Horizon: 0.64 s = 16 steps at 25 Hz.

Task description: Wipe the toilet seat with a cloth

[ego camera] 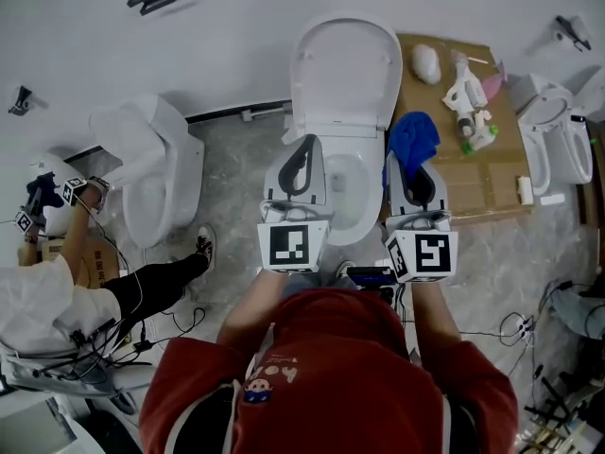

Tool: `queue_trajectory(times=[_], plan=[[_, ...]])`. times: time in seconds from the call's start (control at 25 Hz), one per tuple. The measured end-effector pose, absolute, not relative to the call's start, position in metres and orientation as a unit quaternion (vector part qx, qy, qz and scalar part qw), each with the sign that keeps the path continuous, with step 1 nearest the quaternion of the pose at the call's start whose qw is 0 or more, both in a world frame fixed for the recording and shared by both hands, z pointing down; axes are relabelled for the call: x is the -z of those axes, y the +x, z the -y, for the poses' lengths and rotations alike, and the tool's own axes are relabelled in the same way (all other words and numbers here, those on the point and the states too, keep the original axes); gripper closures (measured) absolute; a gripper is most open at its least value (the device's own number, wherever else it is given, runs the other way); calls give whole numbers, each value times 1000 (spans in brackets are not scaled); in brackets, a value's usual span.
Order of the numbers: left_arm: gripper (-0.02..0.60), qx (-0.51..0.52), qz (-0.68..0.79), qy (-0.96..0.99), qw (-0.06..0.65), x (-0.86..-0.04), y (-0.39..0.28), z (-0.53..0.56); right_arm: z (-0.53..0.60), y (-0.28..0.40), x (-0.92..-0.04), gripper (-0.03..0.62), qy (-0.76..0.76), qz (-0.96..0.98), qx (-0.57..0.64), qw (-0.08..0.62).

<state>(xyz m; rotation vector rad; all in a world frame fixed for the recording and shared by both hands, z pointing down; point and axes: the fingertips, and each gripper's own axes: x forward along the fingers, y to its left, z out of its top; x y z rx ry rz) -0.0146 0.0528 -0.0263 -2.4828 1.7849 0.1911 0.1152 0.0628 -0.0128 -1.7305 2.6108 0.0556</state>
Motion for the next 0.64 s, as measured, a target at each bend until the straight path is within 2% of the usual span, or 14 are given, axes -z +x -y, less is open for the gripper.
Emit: queue_trajectory(times=[0.64], plan=[[565, -62, -566, -820, 55, 20, -13, -47, -53, 117, 4, 534, -557, -830, -26, 7]])
